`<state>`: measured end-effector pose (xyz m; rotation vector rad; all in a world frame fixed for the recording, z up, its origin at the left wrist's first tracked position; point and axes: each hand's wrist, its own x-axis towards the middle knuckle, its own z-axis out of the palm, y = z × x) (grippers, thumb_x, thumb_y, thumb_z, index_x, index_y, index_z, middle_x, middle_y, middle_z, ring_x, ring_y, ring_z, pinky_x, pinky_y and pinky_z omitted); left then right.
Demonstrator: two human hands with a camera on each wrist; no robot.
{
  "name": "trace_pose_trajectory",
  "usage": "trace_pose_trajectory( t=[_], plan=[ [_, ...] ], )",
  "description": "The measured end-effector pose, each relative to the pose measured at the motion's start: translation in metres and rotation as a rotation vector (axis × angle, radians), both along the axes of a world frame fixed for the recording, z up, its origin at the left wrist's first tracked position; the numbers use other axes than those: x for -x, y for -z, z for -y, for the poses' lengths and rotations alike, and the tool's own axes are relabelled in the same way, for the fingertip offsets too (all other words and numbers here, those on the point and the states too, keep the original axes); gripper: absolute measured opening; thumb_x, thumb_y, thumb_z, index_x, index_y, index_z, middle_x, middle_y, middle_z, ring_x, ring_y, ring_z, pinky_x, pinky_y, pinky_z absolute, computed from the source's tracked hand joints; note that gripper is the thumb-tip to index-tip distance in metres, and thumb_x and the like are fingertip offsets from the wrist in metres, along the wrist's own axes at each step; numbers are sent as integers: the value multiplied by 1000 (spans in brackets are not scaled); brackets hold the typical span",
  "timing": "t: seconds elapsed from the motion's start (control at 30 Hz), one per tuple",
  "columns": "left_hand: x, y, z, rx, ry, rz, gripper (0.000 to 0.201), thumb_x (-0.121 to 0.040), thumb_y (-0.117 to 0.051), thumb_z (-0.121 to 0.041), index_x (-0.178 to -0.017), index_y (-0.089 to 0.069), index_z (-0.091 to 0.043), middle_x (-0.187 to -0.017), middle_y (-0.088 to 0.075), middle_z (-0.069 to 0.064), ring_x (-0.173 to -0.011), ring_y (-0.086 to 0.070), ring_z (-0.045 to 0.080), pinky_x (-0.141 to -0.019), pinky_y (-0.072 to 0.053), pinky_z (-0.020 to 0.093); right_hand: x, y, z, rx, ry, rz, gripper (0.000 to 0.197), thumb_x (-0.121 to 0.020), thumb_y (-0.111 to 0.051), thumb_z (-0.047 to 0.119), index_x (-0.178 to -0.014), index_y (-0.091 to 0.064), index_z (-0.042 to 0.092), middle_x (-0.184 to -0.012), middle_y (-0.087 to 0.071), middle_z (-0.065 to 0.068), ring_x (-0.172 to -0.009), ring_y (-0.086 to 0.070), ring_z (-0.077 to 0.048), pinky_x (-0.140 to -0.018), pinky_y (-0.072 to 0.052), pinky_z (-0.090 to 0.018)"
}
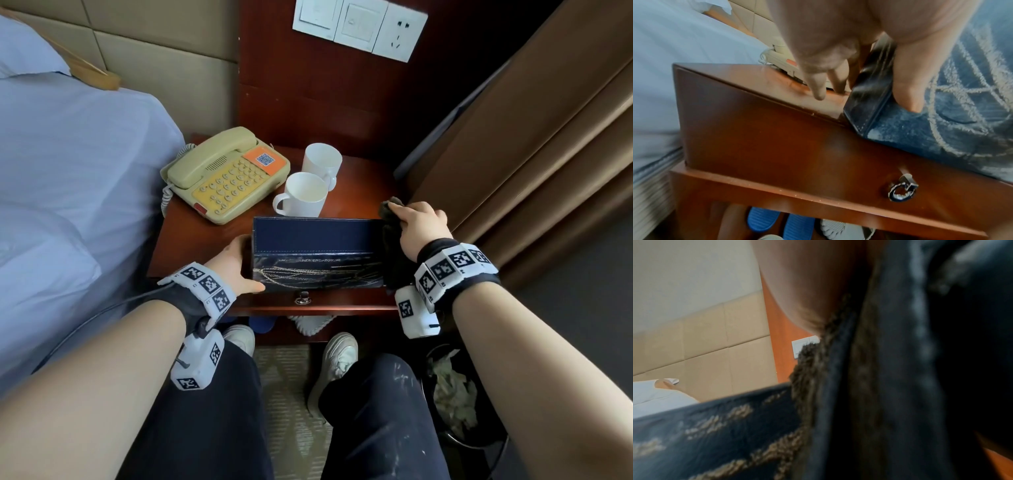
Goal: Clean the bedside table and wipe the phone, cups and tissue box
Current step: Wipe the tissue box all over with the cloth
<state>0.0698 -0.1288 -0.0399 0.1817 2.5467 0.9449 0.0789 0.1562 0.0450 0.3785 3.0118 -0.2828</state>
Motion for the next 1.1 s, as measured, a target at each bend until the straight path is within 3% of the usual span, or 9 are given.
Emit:
trace_pose_trajectory(
  t=[0.17,0.33,0.47,0.6,0.7,0.73,0.87,0.93,1.1],
  plan=[
    [2,-6,-2,-4,16,-87,90,-70,-79,-21,-142,-25,-15,-144,-39,8,-132,-40,25,-107,-34,35,1,-6,-9,21,-23,6,49,-98,-30,10,-139,-37,36,-139,-37,-2,-122,-29,-32,-103,-29,-34],
    [8,-47,-14,-156,17,-157,89,-65,-82,-22,-140,-33,-17,-144,-42,3,-132,-43,22,-110,-36,41,-3,-11,-27,25,-27,-84,48,-97,-32,9,-137,-42,32,-139,-40,-6,-121,-33,-35,-104,-26,-32],
    [7,-100,-37,-138,32,-242,95,-47,-80,-46,-131,-45,-17,-132,-49,4,-121,-51,21,-104,-42,41,-9,-18,-44,60,-25,-167,47,-96,-36,8,-135,-44,32,-138,-43,-7,-121,-36,-36,-104,-25,-30],
    [8,-145,-66,-31,108,-372,82,-38,-72,-57,-112,-59,-23,-113,-56,2,-102,-56,20,-90,-47,38,-15,-32,-58,116,-35,-265,46,-95,-39,8,-135,-46,30,-136,-46,-8,-123,-39,-37,-107,-24,-31],
    [10,-164,-89,68,155,-425,48,-56,-81,-45,-97,-57,-38,-104,-49,-1,-90,-54,19,-76,-40,27,-17,-48,-67,207,-67,-376,46,-93,-40,5,-132,-50,27,-133,-49,-10,-124,-43,-36,-110,-29,-33],
    [10,-169,-98,96,172,-435,46,-56,-81,-44,-94,-55,-39,-102,-46,-2,-88,-53,19,-76,-41,27,-16,-54,-71,236,-82,-408,46,-93,-40,5,-132,-51,27,-131,-50,-11,-124,-43,-34,-110,-29,-34],
    [7,-176,-124,171,223,-443,53,-48,-73,-53,-87,-63,-18,-91,-56,1,-83,-60,24,-76,-53,38,-11,-81,-75,250,-178,-483,48,-92,-38,3,-131,-51,28,-130,-50,-9,-123,-43,-32,-110,-29,-33],
    [5,-176,-129,175,216,-439,50,-56,-77,-48,-91,-65,-15,-87,-60,4,-84,-62,27,-78,-53,40,-7,-90,-70,190,-237,-475,49,-93,-36,4,-133,-49,29,-134,-48,-7,-124,-40,-32,-109,-27,-31],
    [1,-178,-132,201,216,-470,60,-64,-76,-45,-109,-60,-9,-92,-51,0,-87,-54,23,-81,-46,35,-1,-89,-49,-18,-408,-189,57,-93,-32,3,-137,-40,38,-141,-38,4,-120,-34,-27,-106,-30,-32]
  ],
)
